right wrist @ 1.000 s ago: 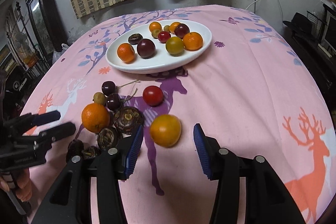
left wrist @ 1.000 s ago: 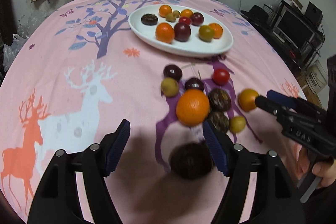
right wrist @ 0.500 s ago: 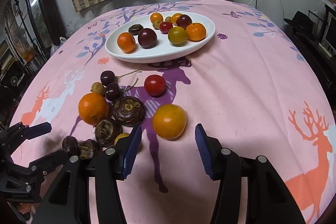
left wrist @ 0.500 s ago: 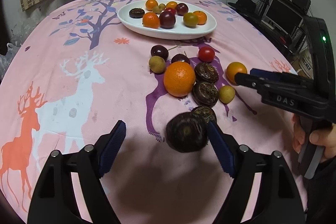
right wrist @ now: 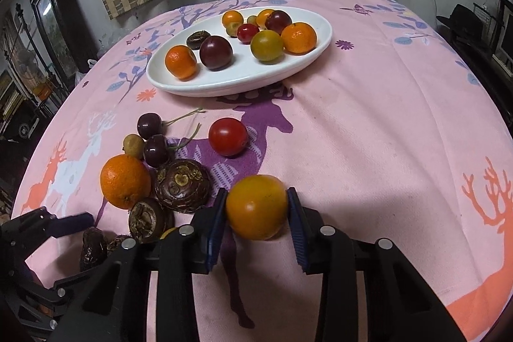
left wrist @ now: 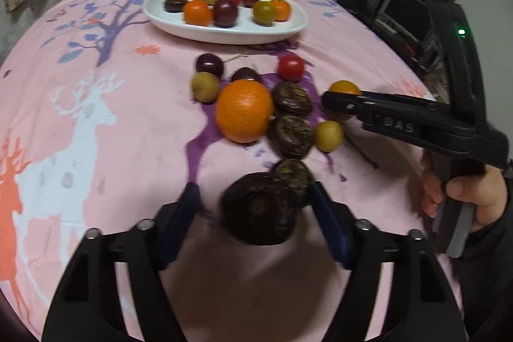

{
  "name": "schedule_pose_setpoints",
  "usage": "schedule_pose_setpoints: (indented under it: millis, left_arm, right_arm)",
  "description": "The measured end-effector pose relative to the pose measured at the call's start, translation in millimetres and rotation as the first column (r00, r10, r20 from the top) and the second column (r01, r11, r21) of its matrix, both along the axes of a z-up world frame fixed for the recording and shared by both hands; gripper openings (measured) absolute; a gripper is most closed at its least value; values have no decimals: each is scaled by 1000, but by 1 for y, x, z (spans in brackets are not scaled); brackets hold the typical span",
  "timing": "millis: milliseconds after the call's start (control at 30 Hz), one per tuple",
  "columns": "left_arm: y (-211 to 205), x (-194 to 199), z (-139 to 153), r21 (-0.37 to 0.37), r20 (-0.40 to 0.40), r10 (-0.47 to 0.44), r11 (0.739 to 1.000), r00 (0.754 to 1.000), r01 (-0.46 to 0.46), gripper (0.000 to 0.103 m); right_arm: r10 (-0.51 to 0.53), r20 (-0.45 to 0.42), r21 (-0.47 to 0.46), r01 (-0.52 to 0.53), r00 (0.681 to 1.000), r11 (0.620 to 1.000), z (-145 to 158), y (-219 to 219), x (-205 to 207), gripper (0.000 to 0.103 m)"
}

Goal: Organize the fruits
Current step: 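Lift and carry both held fruits toward the white plate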

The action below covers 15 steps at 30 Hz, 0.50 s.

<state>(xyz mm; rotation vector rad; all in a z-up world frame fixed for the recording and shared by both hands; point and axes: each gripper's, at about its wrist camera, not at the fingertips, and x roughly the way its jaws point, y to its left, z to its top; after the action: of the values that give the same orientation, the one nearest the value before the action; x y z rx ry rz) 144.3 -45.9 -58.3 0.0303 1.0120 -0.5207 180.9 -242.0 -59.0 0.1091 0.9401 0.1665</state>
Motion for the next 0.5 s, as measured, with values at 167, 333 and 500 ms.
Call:
schedule_pose_setpoints:
  millis: [167, 333, 500]
  left_arm:
    - [-8, -6, 2, 0, 20, -50, 999, 999, 50, 44]
    - [0, -9, 3, -25, -5, -48, 999, 999, 48, 45]
    - [12, -10, 2, -36, 9, -41, 999, 999, 41, 58]
  right_arm:
    - [-3, -2, 19, 3, 1000, 1000, 1, -2, -4, 37]
    - [-1, 3, 39, 1, 1000, 999, 3, -5, -10, 37]
    - [2, 8, 46, -2, 1000, 999, 4, -4, -13, 37]
